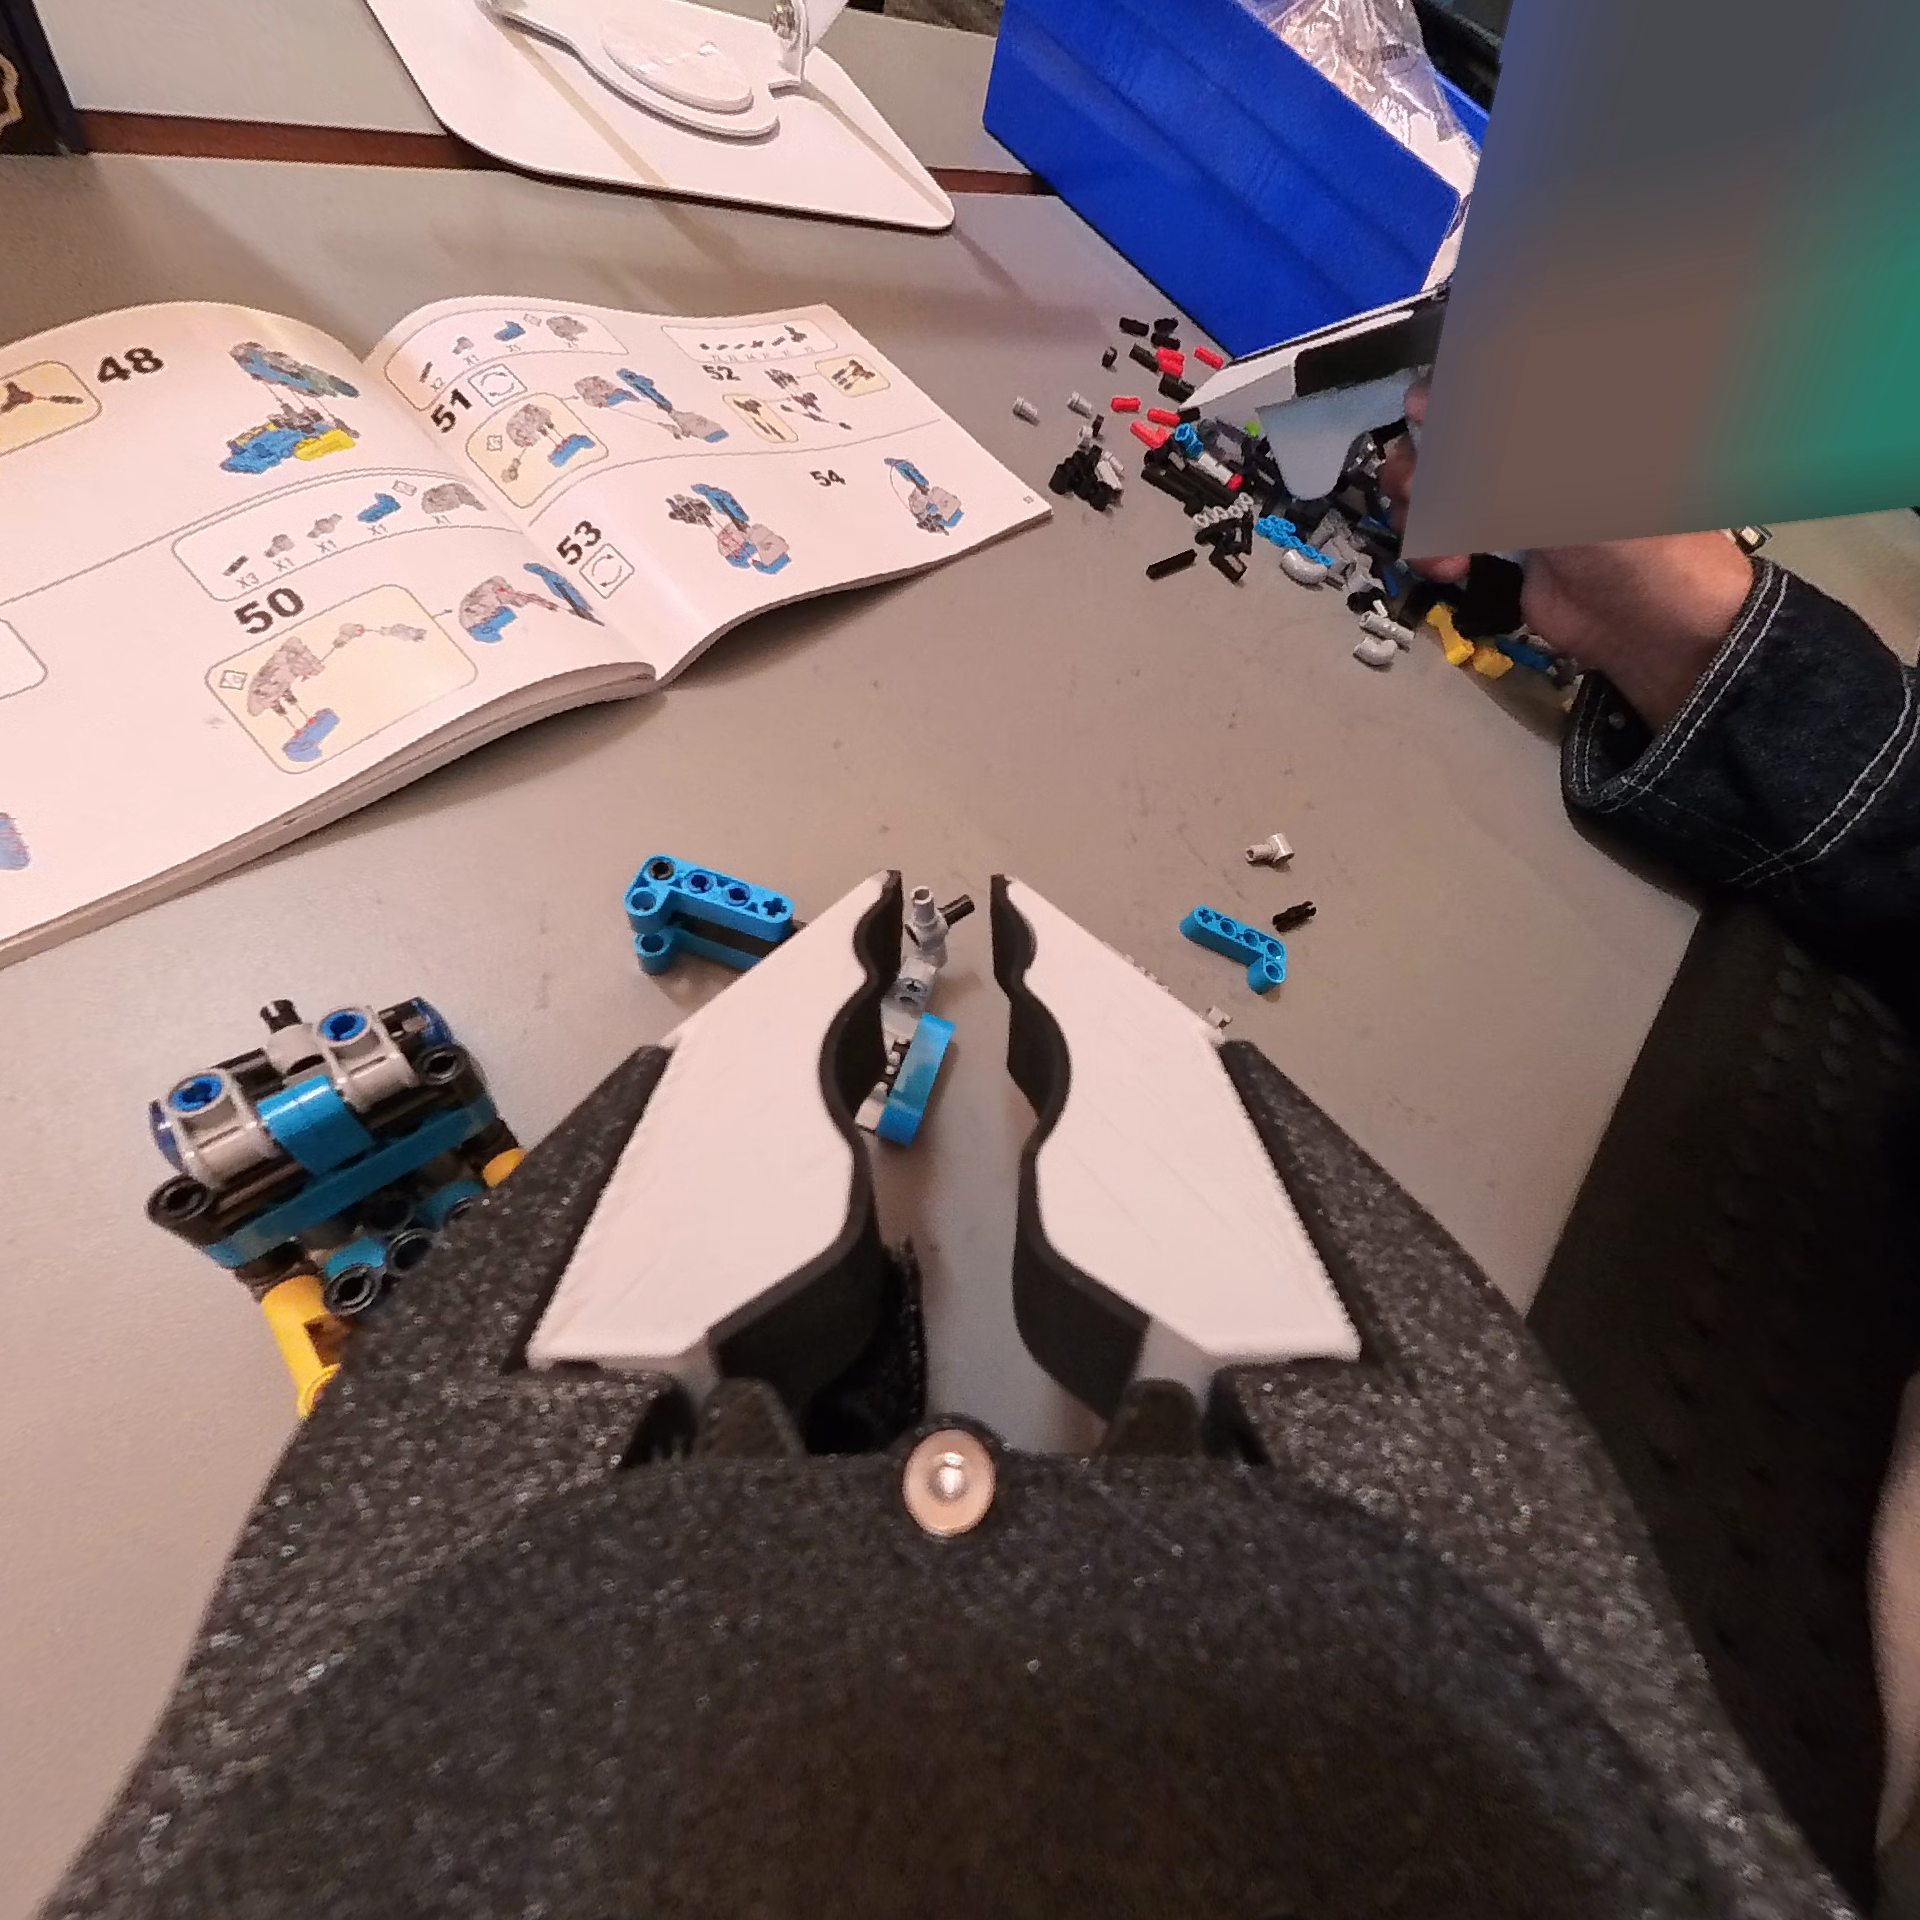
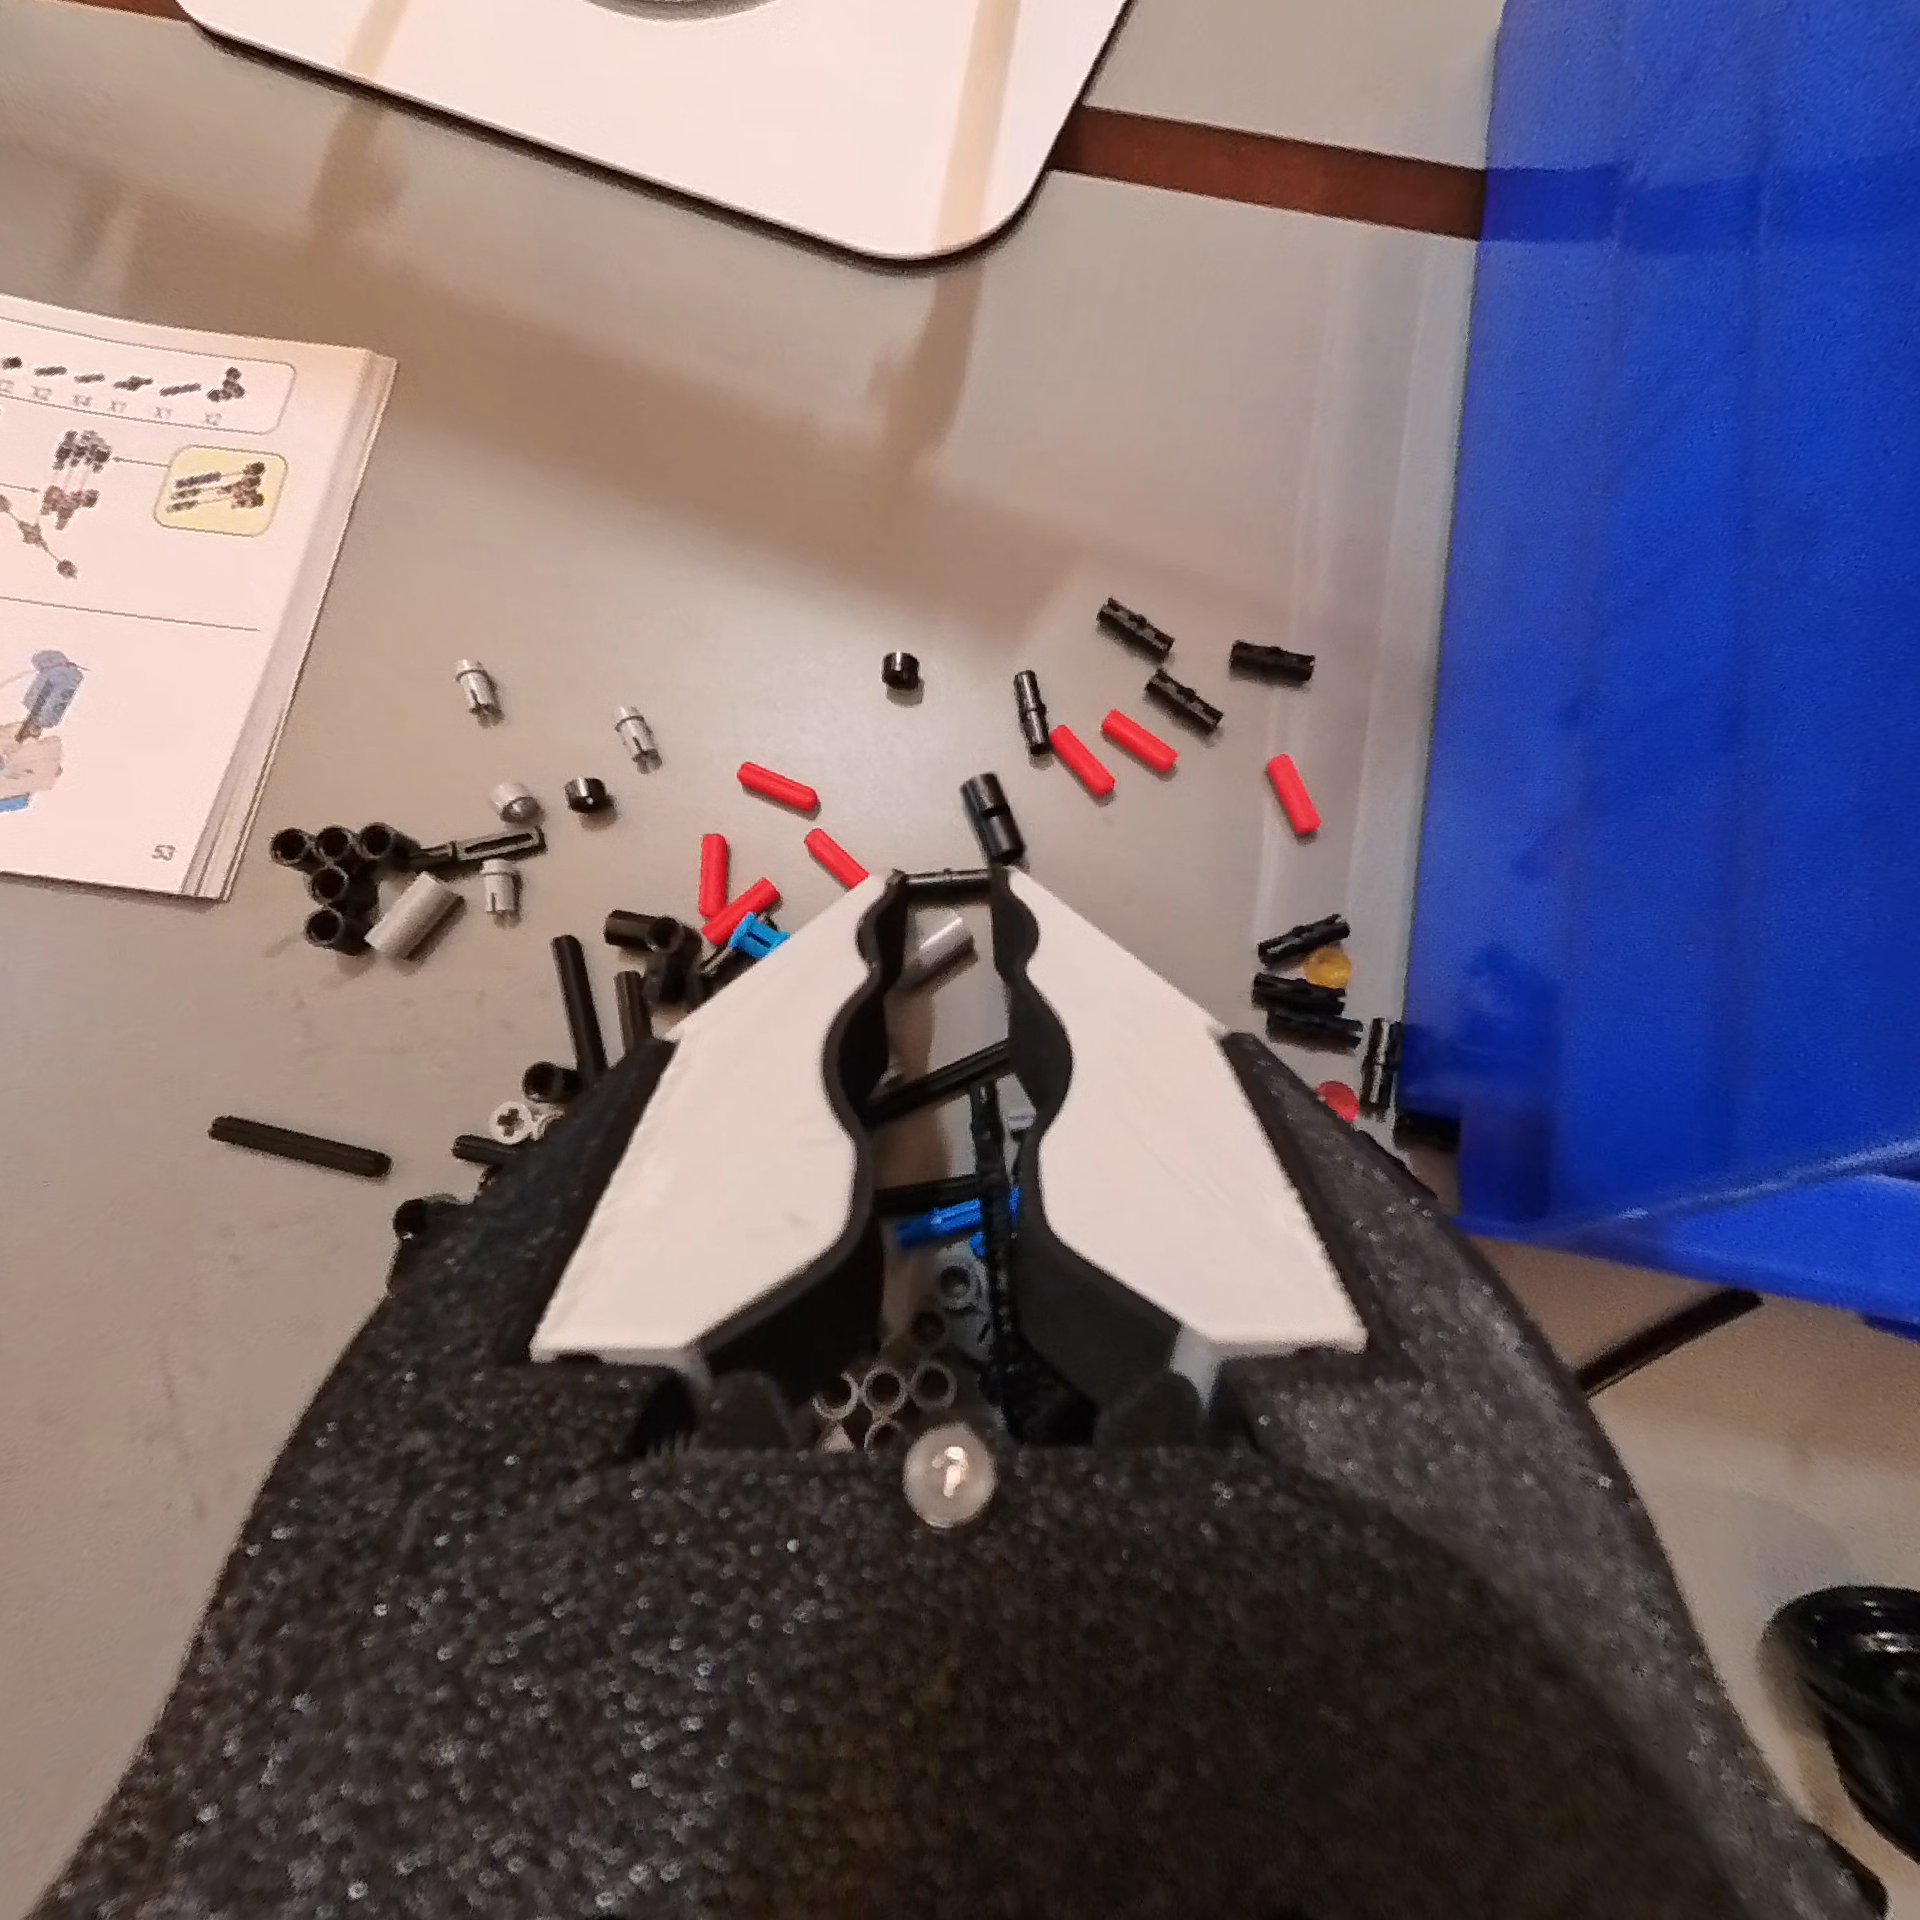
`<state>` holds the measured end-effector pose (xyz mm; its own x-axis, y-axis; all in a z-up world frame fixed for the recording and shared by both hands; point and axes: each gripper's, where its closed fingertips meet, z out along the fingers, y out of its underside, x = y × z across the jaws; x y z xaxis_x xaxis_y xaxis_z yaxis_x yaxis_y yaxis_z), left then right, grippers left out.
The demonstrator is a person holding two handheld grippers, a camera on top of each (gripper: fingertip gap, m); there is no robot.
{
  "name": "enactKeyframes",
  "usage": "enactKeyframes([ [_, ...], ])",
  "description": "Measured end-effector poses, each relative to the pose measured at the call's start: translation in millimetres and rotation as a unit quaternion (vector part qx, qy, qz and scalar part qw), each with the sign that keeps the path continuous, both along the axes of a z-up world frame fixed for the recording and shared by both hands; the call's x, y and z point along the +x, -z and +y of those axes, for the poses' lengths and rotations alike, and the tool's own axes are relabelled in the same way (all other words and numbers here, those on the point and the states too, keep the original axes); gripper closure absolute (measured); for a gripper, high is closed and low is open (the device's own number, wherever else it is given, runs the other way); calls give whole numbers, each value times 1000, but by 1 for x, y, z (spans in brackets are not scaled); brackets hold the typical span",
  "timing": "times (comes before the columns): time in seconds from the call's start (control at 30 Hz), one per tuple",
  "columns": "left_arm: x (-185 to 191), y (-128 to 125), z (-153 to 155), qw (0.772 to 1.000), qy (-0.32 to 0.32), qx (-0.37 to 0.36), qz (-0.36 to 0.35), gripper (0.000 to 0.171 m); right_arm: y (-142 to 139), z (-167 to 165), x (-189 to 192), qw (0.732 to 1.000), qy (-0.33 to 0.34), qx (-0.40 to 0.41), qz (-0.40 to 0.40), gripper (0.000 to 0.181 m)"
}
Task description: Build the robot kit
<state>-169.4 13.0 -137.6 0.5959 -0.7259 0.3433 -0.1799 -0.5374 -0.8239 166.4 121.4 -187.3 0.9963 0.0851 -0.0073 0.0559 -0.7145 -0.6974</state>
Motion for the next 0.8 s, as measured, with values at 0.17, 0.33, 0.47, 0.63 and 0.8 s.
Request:
enactKeyframes([
  [0.17,0,0,0,1000,0,0,1,155,-18,0,-8,999,-23,43,-13,166],
  [0.33,0,1,0,1000,-1,1,3,155,-62,-44,-122,947,-289,113,87,165],
  [0.47,0,1,1,1000,-1,1,4,155,-57,-121,-200,855,-497,70,130,165],
  [0.63,-1,2,1,1000,-2,-1,5,155,-27,-161,-220,812,-569,-8,127,166],
  [0.8,0,3,1,1000,-1,-2,6,155,-16,-151,-227,829,-553,5,86,166],
])
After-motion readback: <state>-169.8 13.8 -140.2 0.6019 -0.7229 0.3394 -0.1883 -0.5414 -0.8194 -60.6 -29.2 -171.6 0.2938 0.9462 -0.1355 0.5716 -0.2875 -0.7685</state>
